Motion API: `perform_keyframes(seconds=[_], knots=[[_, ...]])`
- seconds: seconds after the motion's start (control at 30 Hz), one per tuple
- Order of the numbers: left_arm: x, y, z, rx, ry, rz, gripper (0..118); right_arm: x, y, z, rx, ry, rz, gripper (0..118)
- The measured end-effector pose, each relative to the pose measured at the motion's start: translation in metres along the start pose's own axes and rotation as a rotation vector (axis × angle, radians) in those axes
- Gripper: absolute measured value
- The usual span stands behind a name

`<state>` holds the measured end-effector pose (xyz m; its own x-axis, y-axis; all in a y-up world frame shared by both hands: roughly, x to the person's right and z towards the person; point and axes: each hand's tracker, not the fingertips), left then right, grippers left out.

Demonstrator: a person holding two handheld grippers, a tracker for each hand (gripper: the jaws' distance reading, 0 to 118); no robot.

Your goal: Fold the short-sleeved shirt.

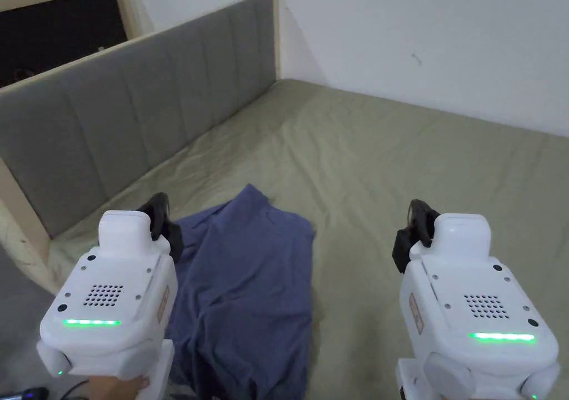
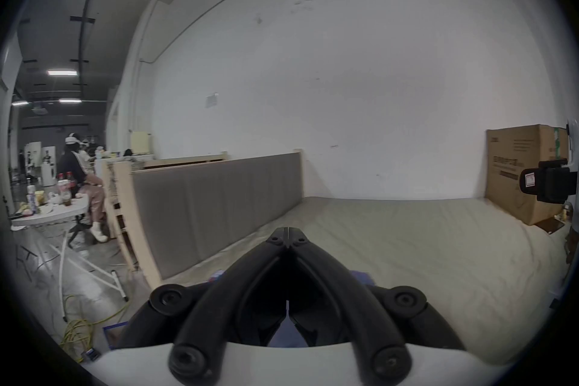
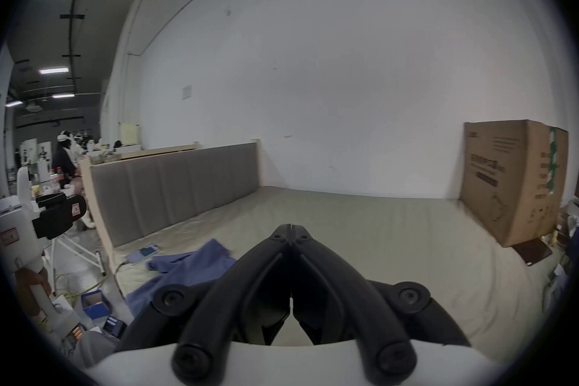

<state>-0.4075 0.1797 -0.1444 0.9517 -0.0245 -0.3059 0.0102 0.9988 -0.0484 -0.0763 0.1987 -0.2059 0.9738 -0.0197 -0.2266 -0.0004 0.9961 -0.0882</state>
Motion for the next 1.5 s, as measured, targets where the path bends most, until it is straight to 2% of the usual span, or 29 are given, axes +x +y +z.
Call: perform_keyframes(seconds=[0.17,0.3,0.5,0.63,0.67,0.7,0.73,0.8,0.83,0.87,1.1,1.17,1.23,1.27,1.3,1.33,1.37,1.4,1.47,1.5], knots=[[-0.039,-0.004,0.010,-0.024,0.071,-0.014,0,-0.031,-0.004,-0.013,-0.013,0.075,-0.009,0],[-0.054,-0.007,0.009,-0.045,0.094,-0.013,0,-0.042,-0.005,-0.020,-0.019,0.103,-0.004,0],[-0.048,-0.013,-0.023,-0.172,0.026,-0.020,0,-0.036,-0.005,-0.026,-0.023,0.090,0.009,0],[-0.027,-0.025,-0.062,-0.323,-0.058,-0.018,2,-0.021,-0.007,-0.031,-0.036,0.051,0.020,0],[-0.021,-0.030,-0.075,-0.382,-0.074,-0.020,9,-0.016,-0.008,-0.033,-0.042,0.039,0.023,0],[-0.016,-0.037,-0.088,-0.441,-0.090,-0.003,28,-0.011,-0.010,-0.035,-0.049,0.027,0.027,0],[-0.010,-0.043,-0.101,-0.510,-0.108,0.017,48,-0.007,-0.011,-0.035,-0.055,0.015,0.030,0],[0.001,-0.060,-0.127,-0.632,-0.137,0.074,97,0.004,-0.014,-0.037,-0.068,-0.011,0.034,0],[0.007,-0.068,-0.135,-0.679,-0.142,0.082,106,0.008,-0.016,-0.038,-0.074,-0.023,0.036,0],[0.013,-0.077,-0.144,-0.716,-0.150,0.083,107,0.013,-0.018,-0.038,-0.082,-0.038,0.036,0],[0.060,-0.144,-0.189,-0.987,-0.159,-0.035,107,0.050,-0.030,-0.035,-0.129,-0.123,0.029,0],[0.070,-0.161,-0.194,-1.040,-0.157,-0.065,102,0.061,-0.034,-0.032,-0.139,-0.148,0.031,0],[0.078,-0.175,-0.193,-1.092,-0.158,-0.078,75,0.070,-0.037,-0.029,-0.149,-0.171,0.028,0],[0.081,-0.179,-0.190,-1.105,-0.164,-0.081,65,0.076,-0.039,-0.027,-0.155,-0.183,0.024,0],[0.084,-0.176,-0.186,-1.060,-0.166,-0.080,59,0.080,-0.041,-0.025,-0.158,-0.191,0.020,0],[0.085,-0.171,-0.185,-1.043,-0.161,-0.098,46,0.084,-0.042,-0.023,-0.161,-0.199,0.016,0],[0.086,-0.167,-0.185,-1.046,-0.199,-0.090,22,0.088,-0.043,-0.021,-0.163,-0.205,0.011,0],[0.089,-0.165,-0.185,-1.035,-0.200,-0.098,2,0.091,-0.044,-0.019,-0.164,-0.212,0.004,0],[0.090,-0.157,-0.186,-1.035,-0.204,-0.098,2,0.098,-0.044,-0.013,-0.165,-0.219,-0.011,0],[0.086,-0.149,-0.184,-1.021,-0.223,-0.055,2,0.102,-0.043,-0.008,-0.161,-0.224,-0.016,0]])
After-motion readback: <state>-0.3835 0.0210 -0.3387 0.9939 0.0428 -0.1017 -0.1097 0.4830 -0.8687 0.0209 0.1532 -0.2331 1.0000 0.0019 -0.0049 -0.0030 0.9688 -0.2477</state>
